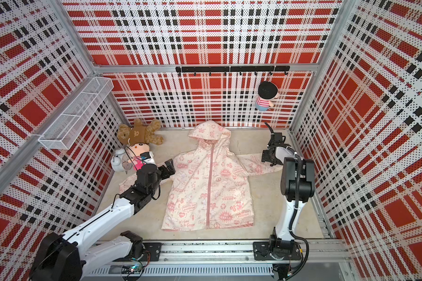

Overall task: Unzip the jacket
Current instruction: Flatten out the jacket at the center of the board.

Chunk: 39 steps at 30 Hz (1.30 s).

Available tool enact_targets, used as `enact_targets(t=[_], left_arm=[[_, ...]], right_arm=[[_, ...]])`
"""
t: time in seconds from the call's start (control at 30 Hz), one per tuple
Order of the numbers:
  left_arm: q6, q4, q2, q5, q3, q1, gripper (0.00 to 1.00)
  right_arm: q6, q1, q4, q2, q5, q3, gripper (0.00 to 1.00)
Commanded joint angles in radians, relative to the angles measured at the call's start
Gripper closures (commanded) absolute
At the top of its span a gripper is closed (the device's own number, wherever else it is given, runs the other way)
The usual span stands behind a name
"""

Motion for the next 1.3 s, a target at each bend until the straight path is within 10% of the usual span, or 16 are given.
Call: enact_targets(t=[0.0, 0.5, 0.87, 1.27], left_arm=[[0.000, 0.054, 0.030, -0.010, 0.022, 0.006, 0.00], [0.011, 0.087, 0.134, 0.005, 0.066, 0.030, 0.00], [-0.038, 0.121, 0.171, 0.034, 0.027, 0.070, 0.01], [-0.074, 0.177, 0.248, 0.144, 0.022, 0.142, 0.01]], right_arm=[[-0.057, -0.007, -0.032, 0.046, 0.164, 0.058, 0.19], [0.008, -0.092, -0.081, 0.130, 0.107, 0.112, 0.18], [0.059, -0.135, -0.037, 0.001, -0.044, -0.134, 0.88], [0.223, -0.319, 0.033, -0.416, -0.201, -0.537, 0.95]])
